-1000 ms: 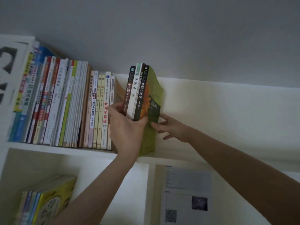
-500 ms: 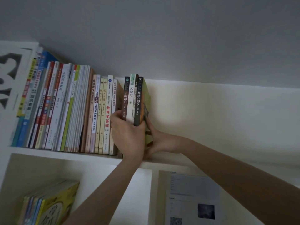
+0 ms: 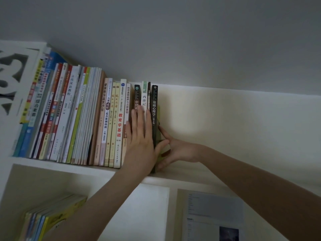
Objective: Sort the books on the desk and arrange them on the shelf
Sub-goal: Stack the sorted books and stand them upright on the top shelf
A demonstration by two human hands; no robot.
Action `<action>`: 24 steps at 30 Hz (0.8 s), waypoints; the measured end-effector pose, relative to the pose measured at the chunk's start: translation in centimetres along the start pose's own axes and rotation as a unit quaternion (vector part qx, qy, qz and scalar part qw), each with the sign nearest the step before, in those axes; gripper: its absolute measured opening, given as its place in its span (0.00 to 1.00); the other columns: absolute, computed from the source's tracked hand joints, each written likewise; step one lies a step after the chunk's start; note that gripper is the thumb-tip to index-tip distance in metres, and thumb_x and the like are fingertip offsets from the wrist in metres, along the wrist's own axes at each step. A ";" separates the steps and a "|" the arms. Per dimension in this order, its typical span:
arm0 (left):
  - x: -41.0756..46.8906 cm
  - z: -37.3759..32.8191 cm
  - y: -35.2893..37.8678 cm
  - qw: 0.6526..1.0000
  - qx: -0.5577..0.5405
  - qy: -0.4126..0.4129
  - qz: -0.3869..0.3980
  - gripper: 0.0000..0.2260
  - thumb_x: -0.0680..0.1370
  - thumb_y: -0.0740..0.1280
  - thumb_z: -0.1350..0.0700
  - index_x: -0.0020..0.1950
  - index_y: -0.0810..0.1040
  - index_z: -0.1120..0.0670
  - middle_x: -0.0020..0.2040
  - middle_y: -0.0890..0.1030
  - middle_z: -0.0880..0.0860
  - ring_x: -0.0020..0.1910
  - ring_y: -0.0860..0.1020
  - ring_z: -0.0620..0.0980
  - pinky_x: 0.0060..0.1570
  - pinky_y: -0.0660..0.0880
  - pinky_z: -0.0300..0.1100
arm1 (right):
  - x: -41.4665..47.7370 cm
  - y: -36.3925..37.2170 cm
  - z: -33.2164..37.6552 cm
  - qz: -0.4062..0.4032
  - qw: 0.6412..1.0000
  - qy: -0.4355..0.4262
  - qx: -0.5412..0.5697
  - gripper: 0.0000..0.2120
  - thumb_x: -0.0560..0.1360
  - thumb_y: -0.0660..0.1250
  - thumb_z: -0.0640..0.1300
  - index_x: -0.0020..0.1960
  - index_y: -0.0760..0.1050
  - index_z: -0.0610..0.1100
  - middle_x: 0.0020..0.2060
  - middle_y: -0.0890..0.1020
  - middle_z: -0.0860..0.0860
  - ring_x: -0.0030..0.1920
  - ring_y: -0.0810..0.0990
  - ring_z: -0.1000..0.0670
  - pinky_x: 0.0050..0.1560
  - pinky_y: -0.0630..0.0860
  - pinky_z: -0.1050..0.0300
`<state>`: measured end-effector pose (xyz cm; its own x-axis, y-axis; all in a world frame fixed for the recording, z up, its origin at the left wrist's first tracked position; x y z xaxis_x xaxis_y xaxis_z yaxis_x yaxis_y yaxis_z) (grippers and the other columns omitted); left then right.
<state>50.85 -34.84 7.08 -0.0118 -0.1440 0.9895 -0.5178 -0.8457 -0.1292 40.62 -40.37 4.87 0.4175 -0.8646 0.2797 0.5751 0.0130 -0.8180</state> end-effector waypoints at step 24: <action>-1.7 2.6 0.2 0.987 -0.071 0.094 0.112 0.27 0.77 0.38 0.41 0.73 0.30 0.39 0.75 0.29 0.43 0.74 0.31 0.42 0.70 0.29 0.45 | -0.4 1.4 2.9 -0.028 0.997 -0.057 -0.032 0.66 0.64 0.81 0.44 0.75 0.30 0.61 0.77 0.44 0.62 0.76 0.52 0.54 0.75 0.60 0.49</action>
<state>53.04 -36.12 5.20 -0.2904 -0.2094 0.9337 -0.5993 -0.7209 -0.3481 43.25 -38.55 5.05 0.4662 -0.7998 0.3781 0.5544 -0.0689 -0.8294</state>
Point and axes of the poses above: each hand's wrist, its own x-axis towards the middle knuckle, its own y-axis out of the palm, z = x × y, the point moved 10 cm from there along x, towards the middle knuckle
